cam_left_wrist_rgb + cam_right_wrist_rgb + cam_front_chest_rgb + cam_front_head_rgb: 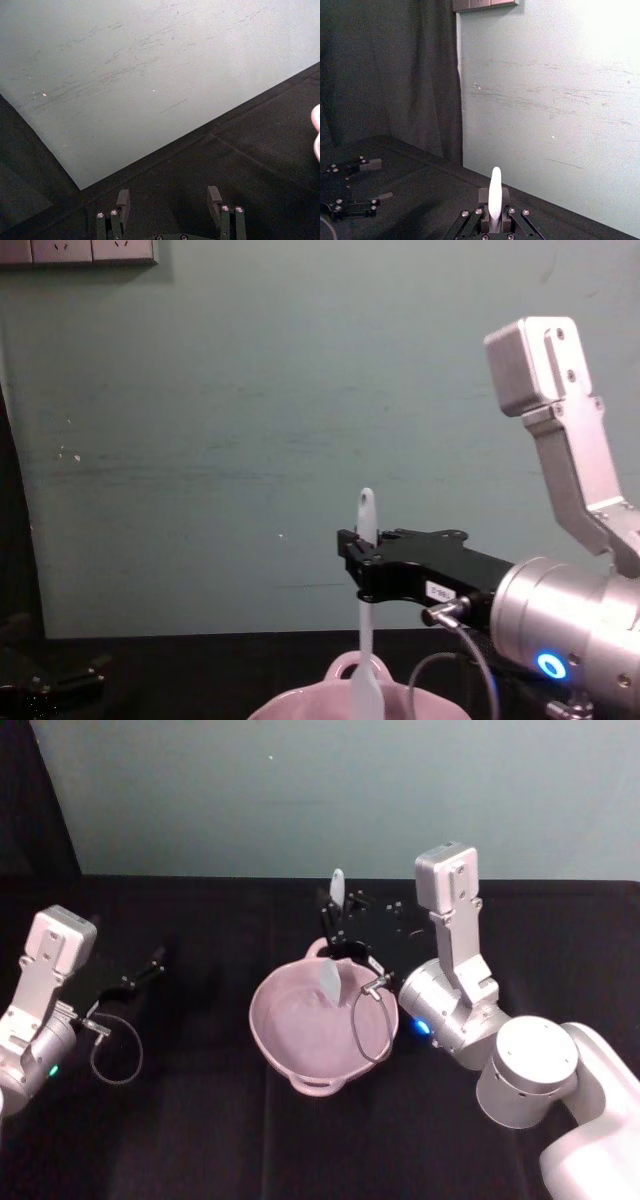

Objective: Use the one hand to pick up the spoon and stir the clear water in the bowl.

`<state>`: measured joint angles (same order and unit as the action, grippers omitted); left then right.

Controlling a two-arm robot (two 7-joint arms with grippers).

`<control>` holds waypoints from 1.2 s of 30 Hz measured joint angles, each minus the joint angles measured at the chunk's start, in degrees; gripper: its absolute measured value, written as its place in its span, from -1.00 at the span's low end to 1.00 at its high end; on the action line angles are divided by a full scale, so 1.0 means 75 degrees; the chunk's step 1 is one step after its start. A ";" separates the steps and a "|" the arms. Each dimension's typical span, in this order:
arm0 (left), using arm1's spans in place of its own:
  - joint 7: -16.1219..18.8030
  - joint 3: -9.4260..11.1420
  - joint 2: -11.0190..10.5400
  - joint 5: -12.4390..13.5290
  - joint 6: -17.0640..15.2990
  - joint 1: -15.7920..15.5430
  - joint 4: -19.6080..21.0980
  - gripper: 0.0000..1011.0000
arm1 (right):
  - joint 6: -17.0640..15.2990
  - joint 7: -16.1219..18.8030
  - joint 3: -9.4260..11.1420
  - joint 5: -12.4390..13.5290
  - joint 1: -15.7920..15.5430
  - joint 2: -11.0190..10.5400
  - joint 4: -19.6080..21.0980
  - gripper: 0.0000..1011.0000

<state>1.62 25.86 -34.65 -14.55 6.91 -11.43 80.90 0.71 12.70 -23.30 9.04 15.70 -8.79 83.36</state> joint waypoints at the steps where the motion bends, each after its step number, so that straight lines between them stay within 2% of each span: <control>1: 0.0000 0.0000 0.0000 0.0000 0.0000 0.0000 0.0000 1.00 | -0.0028 -0.0002 0.0023 -0.0023 -0.0019 -0.0015 0.0033 -0.75; 9: 0.0000 0.0000 0.0000 0.0000 0.0000 0.0000 0.0000 1.00 | -0.0539 0.0103 0.0211 -0.0181 -0.0369 -0.0323 0.0660 -0.75; 12: 0.0000 0.0000 0.0000 0.0000 0.0000 0.0000 0.0001 1.00 | -0.0886 0.0327 0.0258 -0.0158 -0.0606 -0.0535 0.1107 -0.75; 18: 0.0000 0.0000 0.0000 0.0000 0.0000 0.0000 0.0000 1.00 | -0.1390 0.0784 0.0254 0.0227 -0.0898 -0.0767 0.1679 -0.75; 22: 0.0000 0.0000 0.0000 0.0000 0.0000 0.0000 0.0000 1.00 | -0.1621 0.1040 0.0126 0.0576 -0.1033 -0.0854 0.1965 -0.75; 27: 0.0000 0.0000 0.0000 0.0000 0.0000 0.0000 0.0000 1.00 | -0.1646 0.1127 -0.0046 0.0778 -0.1021 -0.0801 0.1967 -0.75; 31: 0.0000 0.0000 0.0000 0.0000 0.0000 0.0000 0.0000 1.00 | -0.1535 0.1054 -0.0198 0.0808 -0.0909 -0.0655 0.1741 -0.75; 36: 0.0000 0.0001 0.0000 0.0000 0.0000 0.0000 0.0000 1.00 | -0.1181 0.0708 -0.0347 0.0605 -0.0673 -0.0433 0.1304 -0.75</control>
<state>1.62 25.86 -34.65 -14.54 6.91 -11.43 80.90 -8.15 18.00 -25.90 13.58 10.66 -12.05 93.14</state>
